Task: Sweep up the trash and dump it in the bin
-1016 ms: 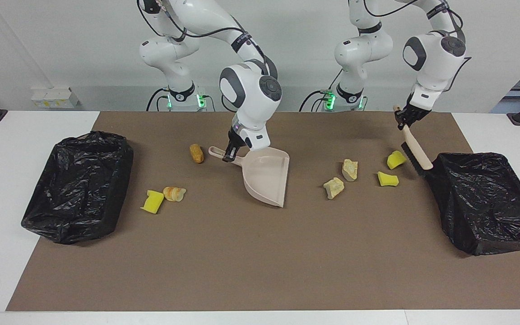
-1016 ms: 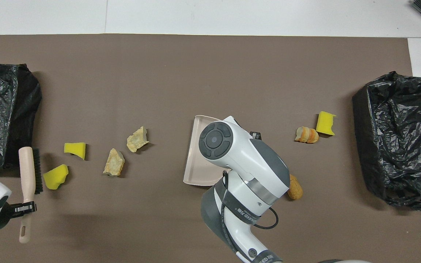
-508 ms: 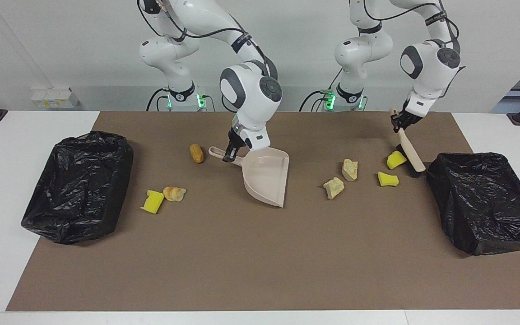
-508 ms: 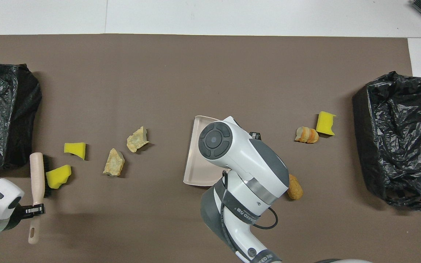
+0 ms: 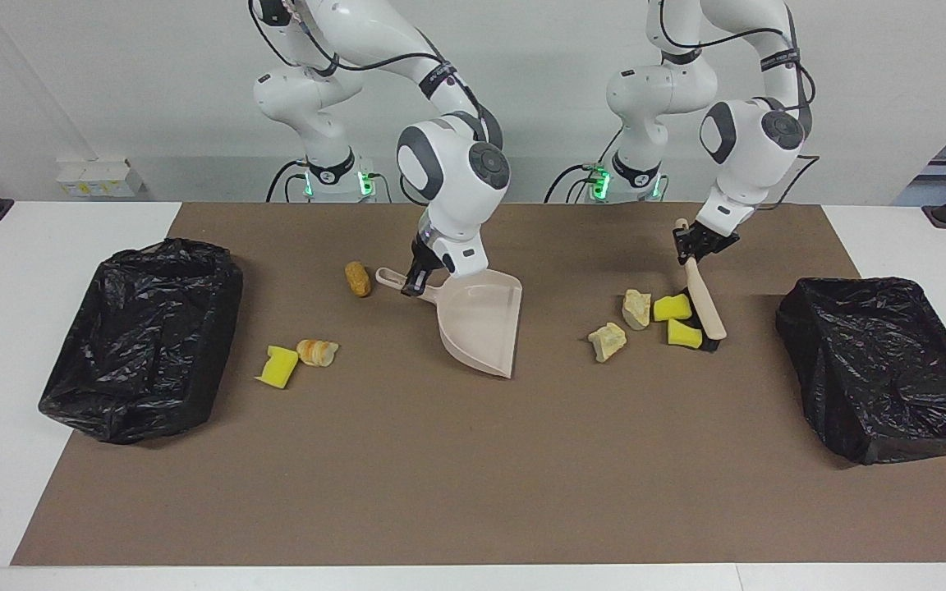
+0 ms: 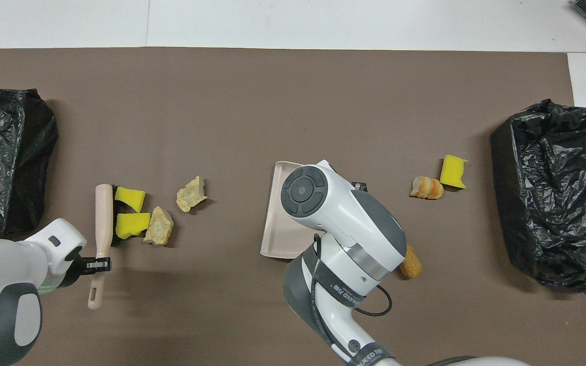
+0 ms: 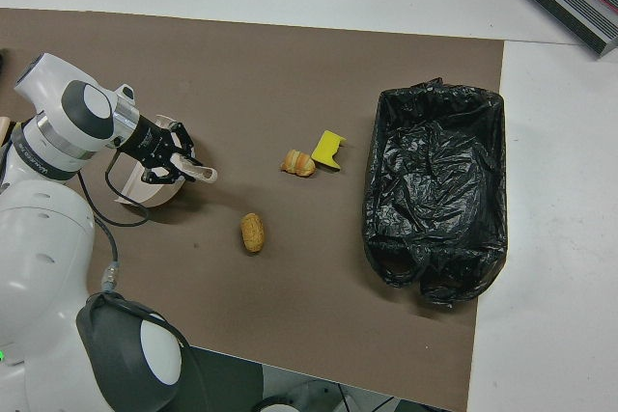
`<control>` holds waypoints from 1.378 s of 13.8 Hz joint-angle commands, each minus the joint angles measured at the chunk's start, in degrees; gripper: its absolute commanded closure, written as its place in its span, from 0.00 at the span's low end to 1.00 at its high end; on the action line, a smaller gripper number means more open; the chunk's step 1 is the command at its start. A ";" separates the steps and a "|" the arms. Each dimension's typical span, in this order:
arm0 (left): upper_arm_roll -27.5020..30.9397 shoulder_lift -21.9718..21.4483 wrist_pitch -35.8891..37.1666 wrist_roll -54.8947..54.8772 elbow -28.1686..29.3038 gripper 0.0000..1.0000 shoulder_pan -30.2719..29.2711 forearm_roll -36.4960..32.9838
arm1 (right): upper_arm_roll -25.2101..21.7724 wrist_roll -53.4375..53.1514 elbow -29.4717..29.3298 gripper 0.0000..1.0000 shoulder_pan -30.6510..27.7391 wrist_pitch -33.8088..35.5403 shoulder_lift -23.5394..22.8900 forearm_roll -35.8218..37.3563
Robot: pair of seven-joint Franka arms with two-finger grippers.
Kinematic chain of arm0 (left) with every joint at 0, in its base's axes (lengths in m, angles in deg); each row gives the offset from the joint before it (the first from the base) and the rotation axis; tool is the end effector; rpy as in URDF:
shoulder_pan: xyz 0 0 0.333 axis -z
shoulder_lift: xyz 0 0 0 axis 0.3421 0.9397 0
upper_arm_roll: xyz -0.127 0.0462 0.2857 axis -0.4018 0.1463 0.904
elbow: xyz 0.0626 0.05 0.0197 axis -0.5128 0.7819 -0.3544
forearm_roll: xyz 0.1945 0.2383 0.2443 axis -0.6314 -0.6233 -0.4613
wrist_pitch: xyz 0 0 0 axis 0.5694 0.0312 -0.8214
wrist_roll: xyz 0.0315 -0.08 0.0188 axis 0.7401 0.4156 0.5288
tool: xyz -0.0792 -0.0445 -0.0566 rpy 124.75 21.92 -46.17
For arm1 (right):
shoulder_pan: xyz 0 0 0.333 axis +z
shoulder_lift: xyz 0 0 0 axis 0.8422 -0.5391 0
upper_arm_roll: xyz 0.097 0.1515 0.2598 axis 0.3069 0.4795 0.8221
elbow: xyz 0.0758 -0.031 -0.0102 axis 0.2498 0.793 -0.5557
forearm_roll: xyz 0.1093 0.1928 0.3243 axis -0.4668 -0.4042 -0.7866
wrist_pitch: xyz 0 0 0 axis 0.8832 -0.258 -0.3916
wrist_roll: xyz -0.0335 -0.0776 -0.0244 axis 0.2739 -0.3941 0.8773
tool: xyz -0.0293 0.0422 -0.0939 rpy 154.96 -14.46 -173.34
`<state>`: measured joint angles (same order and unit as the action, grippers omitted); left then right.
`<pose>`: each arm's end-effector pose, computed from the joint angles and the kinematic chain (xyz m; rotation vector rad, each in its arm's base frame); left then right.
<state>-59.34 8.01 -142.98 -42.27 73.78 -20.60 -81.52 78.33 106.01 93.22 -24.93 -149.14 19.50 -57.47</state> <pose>0.4086 -0.0224 0.3540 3.0637 0.0118 -0.0746 0.5100 0.2997 0.3786 2.1656 1.7903 -0.4774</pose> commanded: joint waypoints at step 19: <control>-3.59 18.52 -12.18 27.01 -13.94 1.00 33.55 16.67 | 0.62 8.57 3.05 1.00 -3.44 -3.11 0.43 2.08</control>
<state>-61.60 23.05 -154.02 -15.71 62.52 11.86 -67.51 78.35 113.88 94.77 -27.86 -150.66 19.18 -54.95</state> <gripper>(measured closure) 0.736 0.683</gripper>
